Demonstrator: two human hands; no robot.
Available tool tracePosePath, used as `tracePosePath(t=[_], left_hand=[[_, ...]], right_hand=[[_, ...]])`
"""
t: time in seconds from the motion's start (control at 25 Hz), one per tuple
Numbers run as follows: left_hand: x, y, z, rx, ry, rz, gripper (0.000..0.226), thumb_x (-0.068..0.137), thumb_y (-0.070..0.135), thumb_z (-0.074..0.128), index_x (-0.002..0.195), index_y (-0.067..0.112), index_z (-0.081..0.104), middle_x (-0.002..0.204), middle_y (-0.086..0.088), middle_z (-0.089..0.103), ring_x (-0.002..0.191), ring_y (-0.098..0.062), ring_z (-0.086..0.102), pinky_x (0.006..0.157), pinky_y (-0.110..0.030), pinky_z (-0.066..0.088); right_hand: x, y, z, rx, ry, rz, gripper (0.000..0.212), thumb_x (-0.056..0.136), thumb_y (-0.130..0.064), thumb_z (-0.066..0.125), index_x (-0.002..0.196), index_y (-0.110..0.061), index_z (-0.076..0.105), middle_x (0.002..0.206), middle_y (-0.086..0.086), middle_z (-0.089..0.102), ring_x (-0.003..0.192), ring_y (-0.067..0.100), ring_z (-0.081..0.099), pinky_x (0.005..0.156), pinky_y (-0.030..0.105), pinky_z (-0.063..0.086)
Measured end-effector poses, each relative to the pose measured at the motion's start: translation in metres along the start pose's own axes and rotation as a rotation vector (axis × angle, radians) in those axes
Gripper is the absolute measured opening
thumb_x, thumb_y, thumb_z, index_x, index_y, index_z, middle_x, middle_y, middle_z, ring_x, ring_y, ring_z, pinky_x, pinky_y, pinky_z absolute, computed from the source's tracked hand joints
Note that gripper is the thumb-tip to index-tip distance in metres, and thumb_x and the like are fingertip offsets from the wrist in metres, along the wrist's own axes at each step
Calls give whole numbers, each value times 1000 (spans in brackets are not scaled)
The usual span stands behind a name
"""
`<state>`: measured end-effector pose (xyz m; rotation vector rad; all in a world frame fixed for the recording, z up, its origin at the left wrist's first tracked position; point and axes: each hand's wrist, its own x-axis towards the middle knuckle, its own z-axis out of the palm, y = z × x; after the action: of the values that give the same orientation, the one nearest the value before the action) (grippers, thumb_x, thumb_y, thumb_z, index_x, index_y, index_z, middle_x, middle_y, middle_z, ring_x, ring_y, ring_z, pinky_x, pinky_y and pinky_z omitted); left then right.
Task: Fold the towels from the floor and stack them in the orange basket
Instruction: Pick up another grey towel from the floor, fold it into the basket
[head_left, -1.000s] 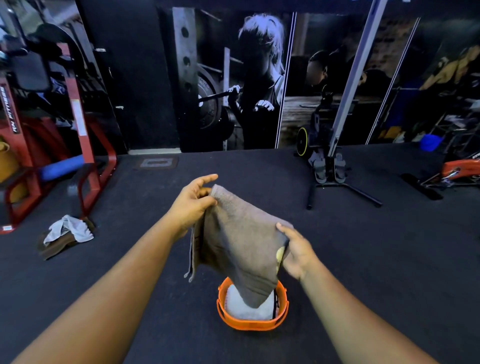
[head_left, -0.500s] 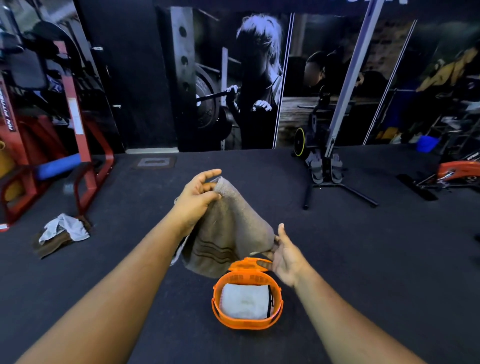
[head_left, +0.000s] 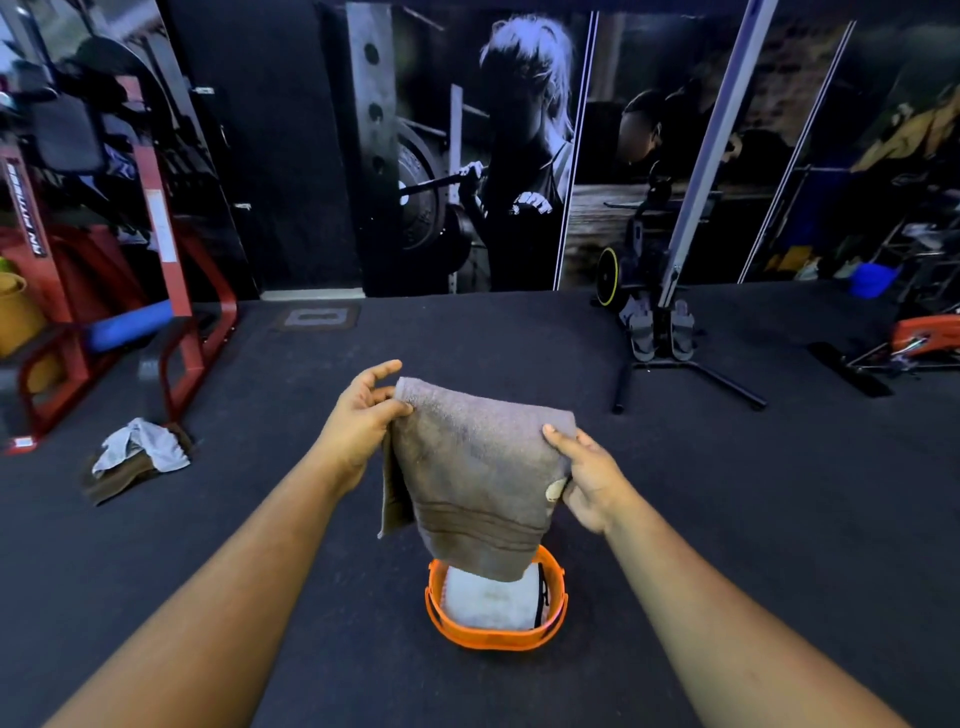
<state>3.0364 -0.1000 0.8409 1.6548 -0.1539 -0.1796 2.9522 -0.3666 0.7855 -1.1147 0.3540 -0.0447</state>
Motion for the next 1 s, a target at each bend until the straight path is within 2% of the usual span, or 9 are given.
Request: tracePosePath(t=[0.12, 0.2, 0.28, 0.44, 0.56, 0.76, 0.84, 0.92, 1.0], left_hand=[[2, -11, -4, 88, -1, 8, 58, 91, 13, 78, 142, 24, 53, 115, -5, 74, 110, -16, 70, 93, -34, 56], [4, -12, -4, 140, 49, 58, 52, 88, 12, 80, 136, 19, 60, 112, -6, 75, 110, -21, 71, 98, -41, 58], [7, -8, 2, 192, 63, 100, 48, 87, 9, 80, 132, 13, 63, 109, -6, 75, 106, -24, 72, 95, -40, 59], [16, 8, 6, 258, -24, 138, 62, 82, 3, 83, 138, 12, 58, 114, -1, 71, 103, -13, 70, 90, -31, 61], [21, 16, -1, 373, -131, 144, 79, 76, -4, 85, 145, 15, 51, 123, 2, 66, 110, -16, 68, 81, -19, 60], [29, 27, 2, 502, -200, 137, 87, 82, 2, 83, 156, 18, 38, 131, -1, 64, 114, -16, 66, 94, -31, 57], [31, 26, 4, 602, -122, 242, 78, 84, 5, 82, 153, 17, 45, 134, -1, 63, 119, -17, 63, 102, -33, 53], [33, 26, 4, 595, -32, 330, 61, 85, 7, 82, 141, 17, 59, 123, 2, 69, 112, -15, 66, 98, -30, 56], [36, 18, 0, 535, -94, 294, 45, 86, 7, 81, 127, 17, 68, 114, 2, 73, 107, -18, 70, 95, -37, 59]], right_hand=[[7, -21, -5, -387, 68, -207, 11, 88, -17, 78, 96, -11, 73, 94, 9, 79, 94, 30, 73, 75, 35, 62], [15, -36, -10, -679, 226, -393, 30, 77, -37, 87, 84, -12, 72, 94, 13, 74, 91, 32, 71, 76, 43, 59], [20, -51, -13, -827, 309, -499, 34, 75, -44, 88, 80, -17, 69, 102, 8, 66, 95, 23, 64, 78, 38, 54], [15, -69, -15, -671, 66, -481, 17, 91, -22, 77, 100, -15, 66, 100, 0, 70, 88, 3, 66, 74, 26, 52], [16, -75, -23, -661, -113, -459, 36, 89, -1, 75, 117, -15, 58, 112, 2, 69, 102, 9, 68, 84, 27, 57], [19, -75, -13, -676, -3, -608, 32, 94, 6, 64, 119, -13, 60, 112, 6, 70, 104, 14, 69, 87, 26, 56], [19, -71, -11, -665, 9, -624, 29, 97, 3, 61, 117, -17, 61, 112, 4, 70, 106, 14, 68, 89, 26, 55], [19, -72, -10, -665, 26, -624, 26, 99, 0, 59, 117, -19, 59, 114, 3, 68, 107, 12, 66, 91, 27, 55], [22, -70, -14, -672, 42, -591, 22, 100, -4, 60, 115, -19, 54, 113, 11, 66, 108, 21, 65, 93, 40, 56]])
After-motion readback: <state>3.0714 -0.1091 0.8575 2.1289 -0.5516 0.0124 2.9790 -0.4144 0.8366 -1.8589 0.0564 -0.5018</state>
